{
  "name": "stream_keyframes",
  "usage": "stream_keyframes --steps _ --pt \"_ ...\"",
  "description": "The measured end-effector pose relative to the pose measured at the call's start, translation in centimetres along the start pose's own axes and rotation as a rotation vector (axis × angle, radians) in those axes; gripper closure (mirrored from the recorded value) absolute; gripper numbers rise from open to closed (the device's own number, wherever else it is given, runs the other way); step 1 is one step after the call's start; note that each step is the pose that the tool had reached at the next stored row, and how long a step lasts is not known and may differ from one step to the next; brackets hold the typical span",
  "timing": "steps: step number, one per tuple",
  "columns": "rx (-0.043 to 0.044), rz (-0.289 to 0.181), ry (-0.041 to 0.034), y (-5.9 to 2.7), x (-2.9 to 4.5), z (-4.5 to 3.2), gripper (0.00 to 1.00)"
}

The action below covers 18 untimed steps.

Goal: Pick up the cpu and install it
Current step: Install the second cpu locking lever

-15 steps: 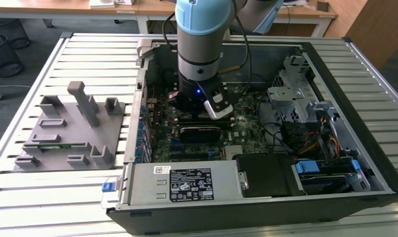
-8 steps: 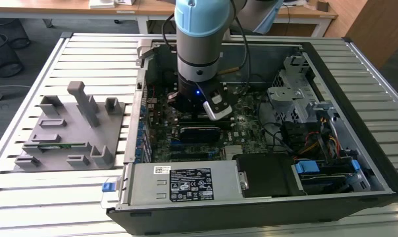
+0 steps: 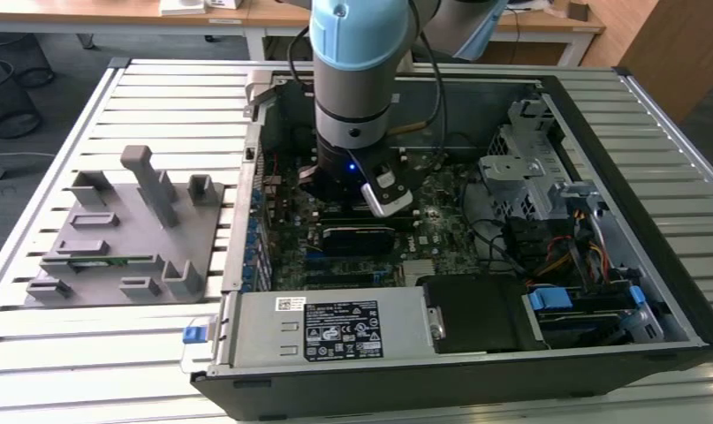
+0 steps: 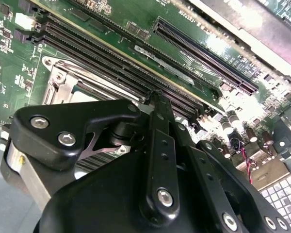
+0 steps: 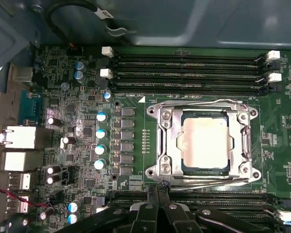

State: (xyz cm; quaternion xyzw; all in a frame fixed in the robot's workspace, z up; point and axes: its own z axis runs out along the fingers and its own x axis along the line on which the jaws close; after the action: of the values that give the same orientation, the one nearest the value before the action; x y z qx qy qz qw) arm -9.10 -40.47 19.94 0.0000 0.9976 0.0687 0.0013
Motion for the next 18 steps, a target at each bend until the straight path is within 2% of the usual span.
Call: stream_keyframes --steps 7,11,18 --pt "-0.0142 0.000 0.0001 -0.06 0.16 0.37 0.89" --pt "-0.0322 0.000 -0.0001 -0.06 0.18 0.43 0.89" --pt "-0.0347 0.000 -0.0003 -0.01 0.18 0.14 0.89"
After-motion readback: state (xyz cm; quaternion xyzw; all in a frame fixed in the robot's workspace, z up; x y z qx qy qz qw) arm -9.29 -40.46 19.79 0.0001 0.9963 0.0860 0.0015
